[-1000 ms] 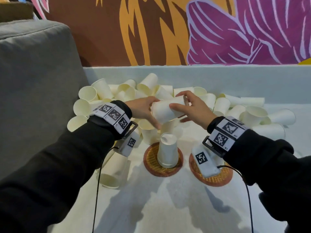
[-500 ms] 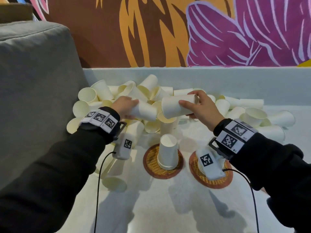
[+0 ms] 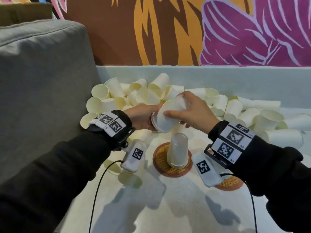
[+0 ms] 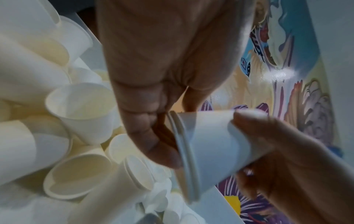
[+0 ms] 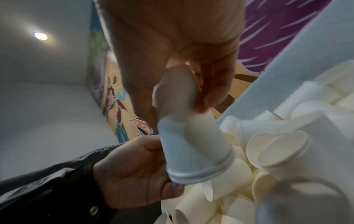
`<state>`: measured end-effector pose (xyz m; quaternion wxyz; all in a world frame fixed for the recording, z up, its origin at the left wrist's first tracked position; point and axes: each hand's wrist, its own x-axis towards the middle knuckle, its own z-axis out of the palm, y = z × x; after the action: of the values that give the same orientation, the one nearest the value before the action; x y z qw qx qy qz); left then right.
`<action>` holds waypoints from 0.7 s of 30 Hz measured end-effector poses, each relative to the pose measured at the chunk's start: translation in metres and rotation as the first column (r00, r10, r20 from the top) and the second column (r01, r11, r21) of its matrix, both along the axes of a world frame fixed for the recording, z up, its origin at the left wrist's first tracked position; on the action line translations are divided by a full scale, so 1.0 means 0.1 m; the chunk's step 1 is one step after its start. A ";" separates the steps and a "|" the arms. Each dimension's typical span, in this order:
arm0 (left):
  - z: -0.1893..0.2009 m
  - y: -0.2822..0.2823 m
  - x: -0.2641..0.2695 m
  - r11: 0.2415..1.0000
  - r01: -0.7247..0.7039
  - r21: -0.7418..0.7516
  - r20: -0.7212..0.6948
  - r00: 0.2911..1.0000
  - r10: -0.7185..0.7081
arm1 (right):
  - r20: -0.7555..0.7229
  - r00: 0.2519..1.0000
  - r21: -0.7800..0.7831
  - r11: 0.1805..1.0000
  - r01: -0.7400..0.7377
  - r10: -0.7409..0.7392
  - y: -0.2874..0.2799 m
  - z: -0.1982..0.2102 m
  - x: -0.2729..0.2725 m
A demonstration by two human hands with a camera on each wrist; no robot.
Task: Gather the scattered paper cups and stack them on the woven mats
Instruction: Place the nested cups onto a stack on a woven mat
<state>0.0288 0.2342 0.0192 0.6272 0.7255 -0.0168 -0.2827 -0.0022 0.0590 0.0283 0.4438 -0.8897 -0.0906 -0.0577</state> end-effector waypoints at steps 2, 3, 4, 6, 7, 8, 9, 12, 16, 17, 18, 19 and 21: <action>-0.01 -0.10 -0.04 1.000 -0.024 0.017 0.015 1.000 0.024 | 0.124 0.990 -0.067 0.995 0.073 -0.064 0.01 0.07 -0.04; -0.02 -0.16 -0.07 0.998 -0.018 0.064 0.025 1.000 0.017 | 0.164 0.984 -0.110 0.989 0.094 -0.075 0.02 0.10 -0.06; -0.03 -0.21 -0.09 0.991 0.002 0.137 0.043 0.999 -0.008 | 0.176 0.982 -0.155 0.982 0.104 -0.076 0.01 0.12 -0.08; -0.07 -0.25 -0.11 0.938 0.048 0.343 0.098 0.991 -0.087 | 0.117 0.992 -0.249 0.965 0.084 -0.056 -0.01 0.09 -0.11; -0.08 -0.24 -0.11 0.883 0.076 0.463 0.131 0.980 -0.152 | 0.052 0.998 -0.308 0.950 0.052 -0.038 -0.03 0.01 -0.11; -0.09 -0.21 -0.12 0.807 0.110 0.581 0.153 0.958 -0.242 | -0.036 0.999 -0.384 0.923 -0.003 -0.012 -0.05 -0.10 -0.10; -0.10 -0.17 -0.12 0.717 0.152 0.680 0.150 0.929 -0.339 | -0.147 0.989 -0.457 0.886 -0.084 0.018 -0.06 -0.23 -0.09; -0.13 0.01 -0.17 0.443 0.312 0.841 -0.030 0.843 -0.537 | -0.393 0.918 -0.467 0.851 -0.241 0.045 -0.02 -0.61 -0.13; -0.27 0.21 -0.29 0.146 0.413 0.899 -0.243 0.748 -0.617 | -0.357 0.934 -0.441 0.883 -0.160 -0.009 0.08 -0.75 -0.12; -0.32 0.23 -0.32 0.077 0.424 0.902 -0.288 0.724 -0.627 | -0.365 0.931 -0.445 0.881 -0.160 -0.015 0.09 -0.74 -0.10; -0.36 0.23 -0.35 -0.004 0.430 0.903 -0.335 0.697 -0.634 | -0.373 0.927 -0.450 0.878 -0.163 -0.019 0.10 -0.73 -0.08; -0.39 0.23 -0.38 -0.076 0.430 0.900 -0.375 0.672 -0.638 | -0.379 0.925 -0.460 0.872 -0.167 -0.022 0.10 -0.73 -0.06; -0.40 0.23 -0.41 -0.102 0.430 0.897 -0.393 0.669 -0.631 | -0.385 0.923 -0.497 0.848 -0.186 -0.024 0.10 -0.70 -0.04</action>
<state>-0.0123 0.2572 -0.0204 -0.1513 0.8913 -0.1740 -0.3904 -0.0066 0.0689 -0.0421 0.1955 -0.9660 -0.0541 0.1602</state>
